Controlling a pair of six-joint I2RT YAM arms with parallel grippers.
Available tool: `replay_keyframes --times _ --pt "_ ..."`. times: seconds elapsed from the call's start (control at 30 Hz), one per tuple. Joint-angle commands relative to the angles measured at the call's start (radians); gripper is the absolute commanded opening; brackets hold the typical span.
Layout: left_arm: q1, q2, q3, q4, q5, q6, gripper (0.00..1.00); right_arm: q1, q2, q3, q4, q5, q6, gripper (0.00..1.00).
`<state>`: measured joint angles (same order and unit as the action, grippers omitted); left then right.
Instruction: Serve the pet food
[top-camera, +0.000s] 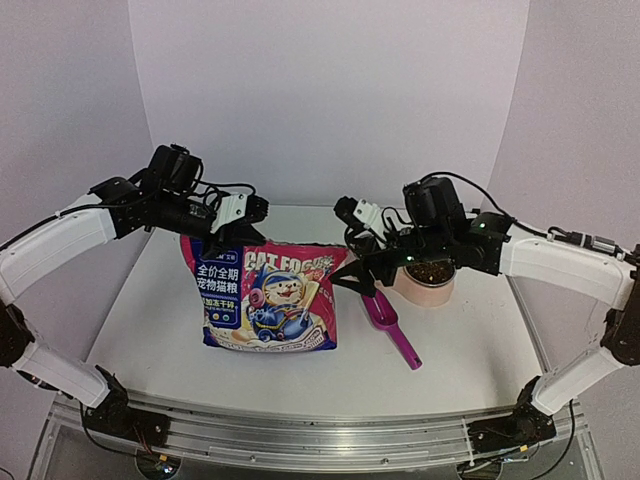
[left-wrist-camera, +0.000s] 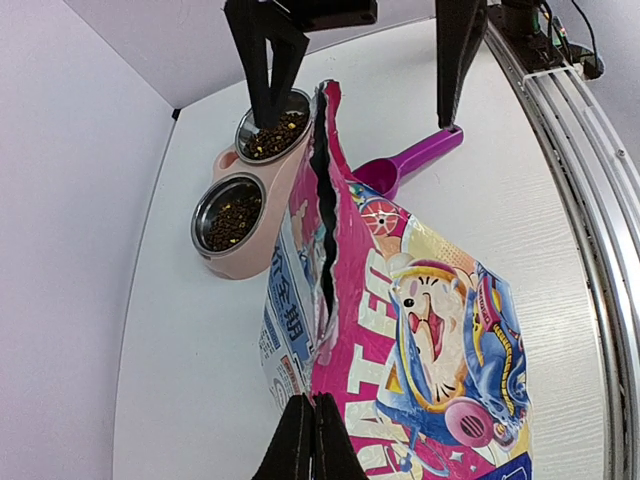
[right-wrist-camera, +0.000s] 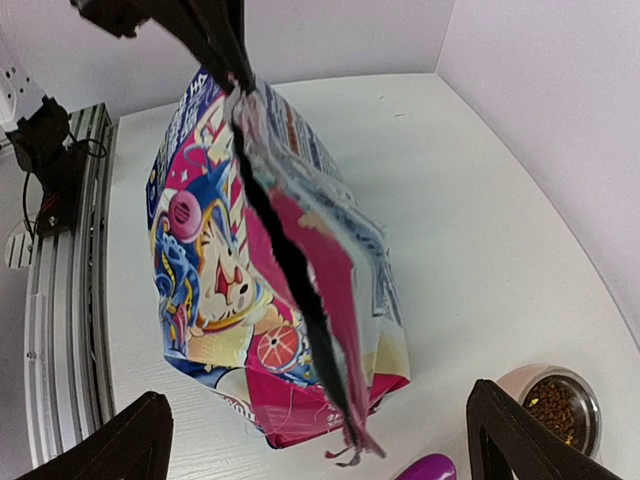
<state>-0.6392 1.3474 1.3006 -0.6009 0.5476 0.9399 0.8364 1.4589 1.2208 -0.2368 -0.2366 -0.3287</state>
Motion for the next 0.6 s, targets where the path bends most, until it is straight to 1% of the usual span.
replay_keyframes --times 0.0,0.07,0.17,0.2,0.23,0.3,0.33,0.37,0.4,0.43,0.57 --pt "0.024 -0.040 -0.013 -0.002 -0.042 -0.010 0.00 0.001 0.023 -0.011 0.195 -0.021 -0.028 0.97" --pt "0.024 -0.042 -0.013 -0.001 -0.043 -0.008 0.00 0.000 0.065 0.017 0.206 -0.034 -0.019 0.95" --pt "0.023 -0.036 -0.003 -0.001 -0.040 -0.011 0.00 -0.004 0.113 0.043 0.217 -0.077 -0.017 0.89" --pt "0.024 -0.034 0.001 0.001 -0.040 -0.013 0.00 -0.007 0.126 0.048 0.218 -0.090 -0.016 0.85" --pt "0.024 -0.031 0.005 0.001 -0.041 -0.015 0.00 -0.009 0.139 0.054 0.217 -0.100 -0.014 0.79" --pt "0.023 -0.029 0.010 0.000 -0.041 -0.016 0.00 -0.017 0.156 0.064 0.215 -0.121 -0.009 0.60" --pt "0.023 -0.028 0.011 0.000 -0.041 -0.014 0.00 -0.019 0.161 0.069 0.215 -0.130 -0.006 0.49" --pt "0.023 -0.028 0.009 -0.001 -0.041 -0.012 0.00 -0.021 0.164 0.075 0.216 -0.139 -0.003 0.34" --pt "0.023 -0.027 0.008 -0.002 -0.042 -0.010 0.00 -0.021 0.165 0.083 0.216 -0.150 0.000 0.16" --pt "0.023 -0.026 0.008 -0.004 -0.043 -0.009 0.00 -0.021 0.166 0.092 0.217 -0.163 0.005 0.00" --pt "0.024 -0.019 0.017 -0.014 -0.044 -0.007 0.00 -0.022 0.165 0.124 0.210 -0.227 0.043 0.00"
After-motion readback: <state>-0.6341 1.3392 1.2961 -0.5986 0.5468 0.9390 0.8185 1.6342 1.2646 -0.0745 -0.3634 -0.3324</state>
